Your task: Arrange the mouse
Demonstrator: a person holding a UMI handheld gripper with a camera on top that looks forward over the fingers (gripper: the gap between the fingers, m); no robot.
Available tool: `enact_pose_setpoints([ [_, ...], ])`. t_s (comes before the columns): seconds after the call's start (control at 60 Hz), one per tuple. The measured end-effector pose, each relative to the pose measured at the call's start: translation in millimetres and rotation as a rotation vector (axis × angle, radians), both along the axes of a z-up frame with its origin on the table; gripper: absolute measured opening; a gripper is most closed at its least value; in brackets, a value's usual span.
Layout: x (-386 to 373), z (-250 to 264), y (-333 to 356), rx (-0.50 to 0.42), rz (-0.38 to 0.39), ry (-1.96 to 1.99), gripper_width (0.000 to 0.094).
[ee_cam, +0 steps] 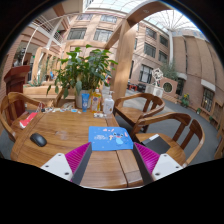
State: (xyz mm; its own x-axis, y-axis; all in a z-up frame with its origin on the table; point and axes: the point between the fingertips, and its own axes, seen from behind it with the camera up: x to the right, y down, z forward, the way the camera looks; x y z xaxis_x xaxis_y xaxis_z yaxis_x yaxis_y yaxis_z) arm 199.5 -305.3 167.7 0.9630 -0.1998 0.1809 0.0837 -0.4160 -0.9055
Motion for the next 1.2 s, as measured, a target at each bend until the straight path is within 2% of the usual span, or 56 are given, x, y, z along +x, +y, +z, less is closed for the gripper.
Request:
enact_pose_setpoints([
  [0.25, -17, -54, -12, -0.087, 0.017, 0.009, 0.0849],
  [0.35, -38, -78, -19, -0.128, 0.050, 0.023, 0.0848],
  [0.55, -131, -126, -21, -0.204, 0.219, 0.077, 0.0853],
  [0.833, -270, -152, 56, -0.194, 0.431, 0.161, 0.0854],
  [1.083, -320, -178, 124, -0.224, 0.488, 0.078, 0.0854],
  [1.2, -336, -175, 151, -0.209, 0.510, 0.059, 0.0849],
])
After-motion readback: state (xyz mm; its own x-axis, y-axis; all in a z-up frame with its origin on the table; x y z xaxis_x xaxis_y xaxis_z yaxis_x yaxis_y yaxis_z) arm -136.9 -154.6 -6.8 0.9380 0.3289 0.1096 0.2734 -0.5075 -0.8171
